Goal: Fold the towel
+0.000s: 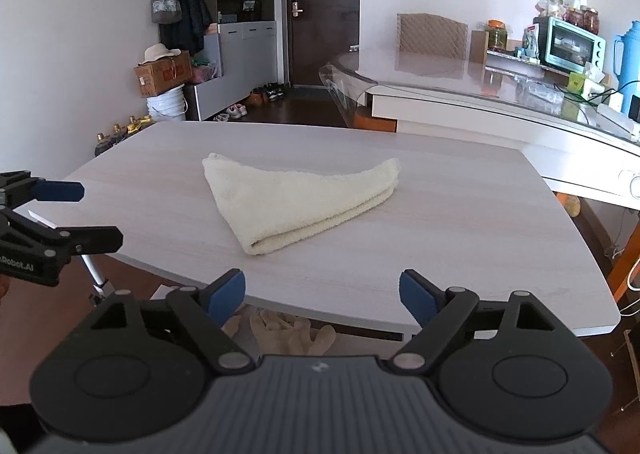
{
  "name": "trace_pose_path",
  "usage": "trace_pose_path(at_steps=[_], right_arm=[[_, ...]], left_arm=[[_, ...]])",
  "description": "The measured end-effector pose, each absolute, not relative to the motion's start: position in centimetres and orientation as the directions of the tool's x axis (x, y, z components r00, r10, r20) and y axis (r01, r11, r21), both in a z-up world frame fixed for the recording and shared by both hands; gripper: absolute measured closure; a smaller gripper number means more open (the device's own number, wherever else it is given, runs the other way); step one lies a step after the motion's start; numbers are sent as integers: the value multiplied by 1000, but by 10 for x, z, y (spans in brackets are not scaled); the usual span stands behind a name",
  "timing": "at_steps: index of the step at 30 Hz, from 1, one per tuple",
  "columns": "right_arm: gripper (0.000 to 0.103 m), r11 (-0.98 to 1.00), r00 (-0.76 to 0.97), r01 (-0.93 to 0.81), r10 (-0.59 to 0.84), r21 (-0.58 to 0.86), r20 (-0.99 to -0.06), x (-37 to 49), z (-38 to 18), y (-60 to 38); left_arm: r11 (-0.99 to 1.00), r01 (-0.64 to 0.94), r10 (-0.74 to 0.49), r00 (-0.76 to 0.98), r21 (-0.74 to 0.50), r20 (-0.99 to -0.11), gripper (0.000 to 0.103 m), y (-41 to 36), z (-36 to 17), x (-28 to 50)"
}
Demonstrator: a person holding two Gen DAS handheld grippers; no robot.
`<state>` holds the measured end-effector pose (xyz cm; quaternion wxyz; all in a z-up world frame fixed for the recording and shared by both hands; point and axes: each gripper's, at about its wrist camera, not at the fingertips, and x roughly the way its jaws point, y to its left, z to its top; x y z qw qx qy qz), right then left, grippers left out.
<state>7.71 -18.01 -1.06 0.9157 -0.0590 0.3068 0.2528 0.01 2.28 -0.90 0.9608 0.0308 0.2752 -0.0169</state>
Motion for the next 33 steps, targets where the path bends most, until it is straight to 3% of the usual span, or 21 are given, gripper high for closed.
trace_pose_path(at_steps=[33], right_arm=[[13,873,678,-480,433,89,-593,102,-15,-183]], left_arm=[[998,44,-7,827,52,-562,0,24,-21,24]])
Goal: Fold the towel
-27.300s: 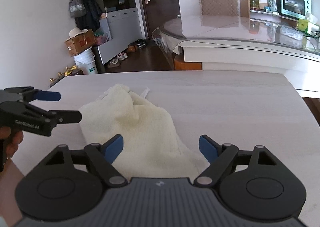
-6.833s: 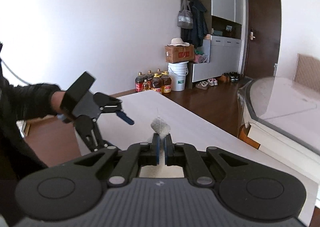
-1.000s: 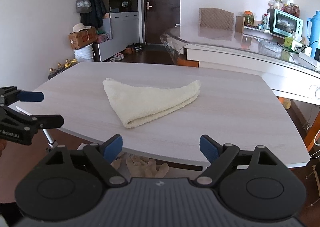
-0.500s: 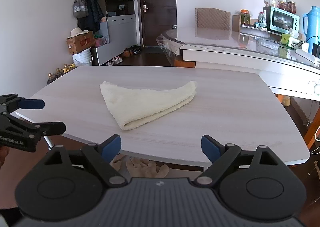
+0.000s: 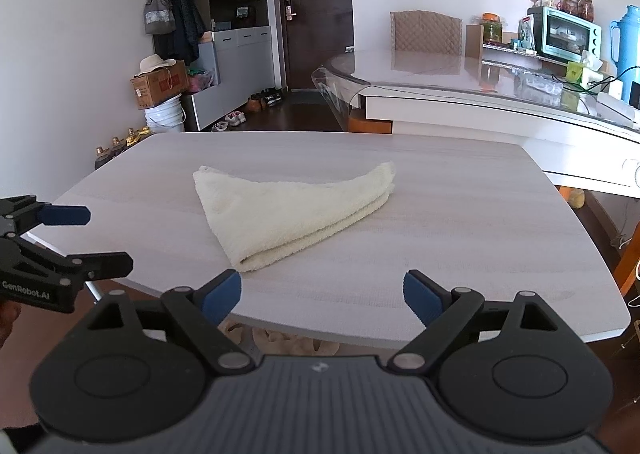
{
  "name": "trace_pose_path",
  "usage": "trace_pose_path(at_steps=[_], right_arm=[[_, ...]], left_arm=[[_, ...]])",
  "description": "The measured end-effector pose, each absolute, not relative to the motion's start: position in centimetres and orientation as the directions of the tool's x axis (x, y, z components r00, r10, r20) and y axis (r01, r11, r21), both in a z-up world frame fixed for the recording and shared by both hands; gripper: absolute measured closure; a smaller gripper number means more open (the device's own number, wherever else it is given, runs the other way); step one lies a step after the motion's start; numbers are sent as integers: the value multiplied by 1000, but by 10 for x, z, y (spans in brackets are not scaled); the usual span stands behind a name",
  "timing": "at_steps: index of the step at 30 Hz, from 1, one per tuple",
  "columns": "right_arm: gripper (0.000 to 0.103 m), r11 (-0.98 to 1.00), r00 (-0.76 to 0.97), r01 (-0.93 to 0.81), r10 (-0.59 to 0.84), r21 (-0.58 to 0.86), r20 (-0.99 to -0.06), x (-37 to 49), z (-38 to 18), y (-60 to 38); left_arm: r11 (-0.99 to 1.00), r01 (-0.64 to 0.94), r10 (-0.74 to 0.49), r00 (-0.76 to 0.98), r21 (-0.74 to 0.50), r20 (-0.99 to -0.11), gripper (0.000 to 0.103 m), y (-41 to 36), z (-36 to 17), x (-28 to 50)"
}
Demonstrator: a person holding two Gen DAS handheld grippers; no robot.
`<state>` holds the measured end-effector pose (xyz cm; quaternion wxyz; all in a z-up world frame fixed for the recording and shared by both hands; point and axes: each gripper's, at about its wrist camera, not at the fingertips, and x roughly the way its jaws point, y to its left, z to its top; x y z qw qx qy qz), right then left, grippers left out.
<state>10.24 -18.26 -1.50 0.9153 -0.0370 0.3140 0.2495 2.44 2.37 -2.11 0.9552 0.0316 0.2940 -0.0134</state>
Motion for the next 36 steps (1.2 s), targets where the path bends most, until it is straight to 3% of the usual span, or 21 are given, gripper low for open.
trace_pose_path(at_steps=[10,12,14,15,24,26,29,36], right_arm=[[14,872,680,-470,458,139,-573,158,-16,-183],[21,871,678,-463,468,165,-567,178,-20,-184],[48,867,664,-463,476,183,-577,197,-26,-180],[54,865,656,-464,480,191,-582,206,-29,-177],[58,887,665,-407,451,217,-596,259,-47,-176],[76,885,661,-416,452,208,-599,264,-50,-174],[88,888,673,-422,441,181,-595,265,-51,-171],[91,894,697,-406,436,189,-569,275,-46,-174]], left_arm=[[995,71,-16,829,76,-559,0,31,-21,81],[993,81,-20,830,85,-558,0,31,-23,102],[991,90,-19,827,98,-563,0,31,-27,121],[990,93,-15,824,108,-566,0,30,-29,129],[978,165,-50,785,130,-617,0,31,-52,175],[978,167,-56,787,125,-615,0,32,-54,179],[978,170,-61,791,123,-608,0,34,-57,189],[982,152,-53,795,114,-605,0,35,-56,211]])
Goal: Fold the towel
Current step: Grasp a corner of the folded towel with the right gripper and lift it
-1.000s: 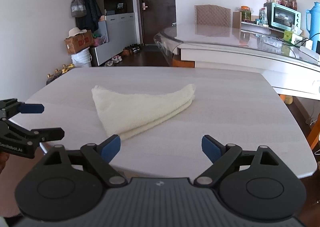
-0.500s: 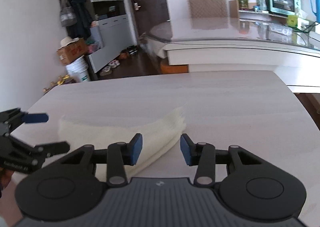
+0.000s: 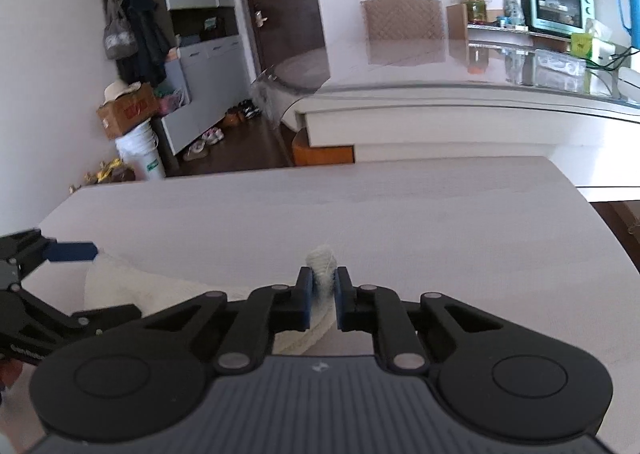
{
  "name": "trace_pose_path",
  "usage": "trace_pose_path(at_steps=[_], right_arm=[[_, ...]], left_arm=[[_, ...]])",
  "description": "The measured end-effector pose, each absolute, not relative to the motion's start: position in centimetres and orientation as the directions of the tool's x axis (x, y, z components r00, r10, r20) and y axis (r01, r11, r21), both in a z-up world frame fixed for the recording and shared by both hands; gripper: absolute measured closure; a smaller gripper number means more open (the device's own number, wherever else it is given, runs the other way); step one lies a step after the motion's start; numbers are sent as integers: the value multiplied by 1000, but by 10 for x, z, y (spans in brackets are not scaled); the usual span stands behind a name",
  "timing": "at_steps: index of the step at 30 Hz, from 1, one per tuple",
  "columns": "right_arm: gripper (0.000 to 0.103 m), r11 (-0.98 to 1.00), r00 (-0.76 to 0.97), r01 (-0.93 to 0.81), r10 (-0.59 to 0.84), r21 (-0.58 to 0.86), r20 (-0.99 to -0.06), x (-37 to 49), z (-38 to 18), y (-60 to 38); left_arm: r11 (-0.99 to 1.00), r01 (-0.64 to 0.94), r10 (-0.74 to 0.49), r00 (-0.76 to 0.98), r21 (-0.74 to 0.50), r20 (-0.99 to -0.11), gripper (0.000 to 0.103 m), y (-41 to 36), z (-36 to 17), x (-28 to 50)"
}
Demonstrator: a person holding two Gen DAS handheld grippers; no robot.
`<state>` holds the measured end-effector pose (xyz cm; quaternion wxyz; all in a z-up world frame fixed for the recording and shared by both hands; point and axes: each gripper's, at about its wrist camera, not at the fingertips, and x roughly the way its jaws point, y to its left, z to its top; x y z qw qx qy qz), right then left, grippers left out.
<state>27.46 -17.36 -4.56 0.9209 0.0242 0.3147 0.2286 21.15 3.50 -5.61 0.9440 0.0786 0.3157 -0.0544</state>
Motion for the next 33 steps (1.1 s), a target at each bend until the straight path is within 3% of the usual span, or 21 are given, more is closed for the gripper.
trace_pose_path(at_steps=[8,16,24,27,33], right_arm=[[91,785,643,-561,613,262,-459,237,-8,-168],[91,433,289,-861,849,267,-442,155,2,-115],[91,244,73,-928,860,281,-504,111,-20,-71],[83,248,75,-930,850,271,-521,112,-22,-65],[71,291,131,-909,880,299,-457,129,-10,-78]], left_arm=[[992,65,9,815,107,-579,0,66,-39,180],[987,-40,121,813,153,-569,0,110,-26,144],[985,-82,156,808,154,-568,0,127,-23,125],[987,-64,140,804,149,-579,0,126,-26,125],[991,-17,93,799,132,-594,0,118,-35,134]])
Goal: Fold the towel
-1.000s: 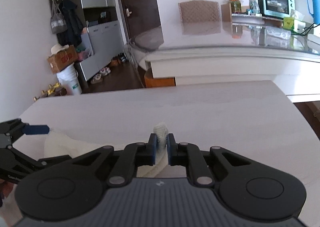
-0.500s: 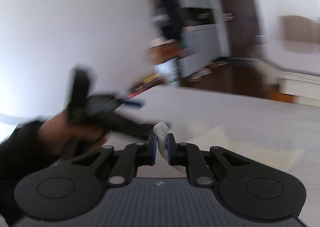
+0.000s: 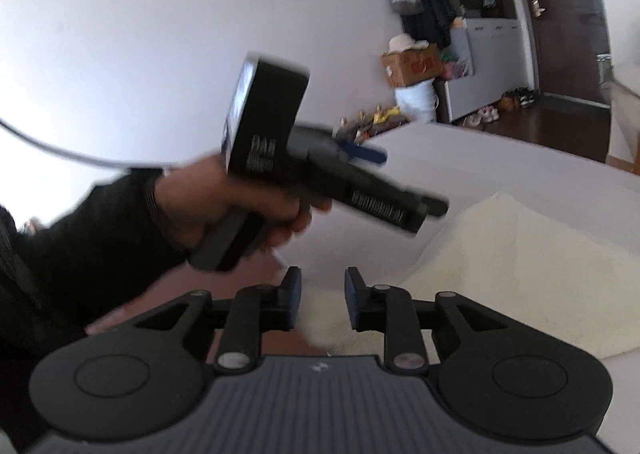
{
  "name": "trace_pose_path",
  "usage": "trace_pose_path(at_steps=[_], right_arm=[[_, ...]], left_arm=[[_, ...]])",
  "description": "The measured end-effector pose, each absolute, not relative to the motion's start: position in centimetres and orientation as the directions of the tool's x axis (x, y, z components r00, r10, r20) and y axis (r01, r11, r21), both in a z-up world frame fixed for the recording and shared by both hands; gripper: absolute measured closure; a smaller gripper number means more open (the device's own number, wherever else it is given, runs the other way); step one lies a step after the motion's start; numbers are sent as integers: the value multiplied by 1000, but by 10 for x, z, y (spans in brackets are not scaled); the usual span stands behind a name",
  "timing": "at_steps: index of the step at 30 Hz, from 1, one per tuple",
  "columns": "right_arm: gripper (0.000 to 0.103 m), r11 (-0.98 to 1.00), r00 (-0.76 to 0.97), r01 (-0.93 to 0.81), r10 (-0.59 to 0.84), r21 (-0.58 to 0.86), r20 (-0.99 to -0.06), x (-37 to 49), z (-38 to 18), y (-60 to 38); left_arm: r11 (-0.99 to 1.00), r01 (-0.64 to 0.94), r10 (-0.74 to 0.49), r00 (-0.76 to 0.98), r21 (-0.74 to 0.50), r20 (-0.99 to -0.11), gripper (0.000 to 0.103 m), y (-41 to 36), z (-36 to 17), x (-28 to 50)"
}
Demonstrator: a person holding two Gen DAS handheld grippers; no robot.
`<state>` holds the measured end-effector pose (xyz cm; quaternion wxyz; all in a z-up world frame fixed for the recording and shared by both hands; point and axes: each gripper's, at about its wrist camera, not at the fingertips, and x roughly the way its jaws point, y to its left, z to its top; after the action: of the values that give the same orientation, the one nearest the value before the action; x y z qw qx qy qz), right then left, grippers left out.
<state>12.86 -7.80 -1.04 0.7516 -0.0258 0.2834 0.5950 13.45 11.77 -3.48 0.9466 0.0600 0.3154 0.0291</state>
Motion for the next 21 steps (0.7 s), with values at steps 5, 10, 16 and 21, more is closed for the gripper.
trace_pose_path(at_steps=[5,10,16,21], right_arm=[[59,539,374,-811,776,227,-508,158,-15,-92],[59,672,479,-706,686,223,-548,186,-26,-103],[57,690,494,-680,680,246,-541,199,-31,-94],[57,692,498,-678,680,247,-538,201,-31,-101]], left_arm=[[998,43,-3,791,50,-612,0,113,-36,145],[993,119,-107,773,-23,-625,1,104,-39,149],[986,164,-140,730,-28,-669,49,94,-48,158],[988,154,-123,747,-10,-653,89,94,-46,156]])
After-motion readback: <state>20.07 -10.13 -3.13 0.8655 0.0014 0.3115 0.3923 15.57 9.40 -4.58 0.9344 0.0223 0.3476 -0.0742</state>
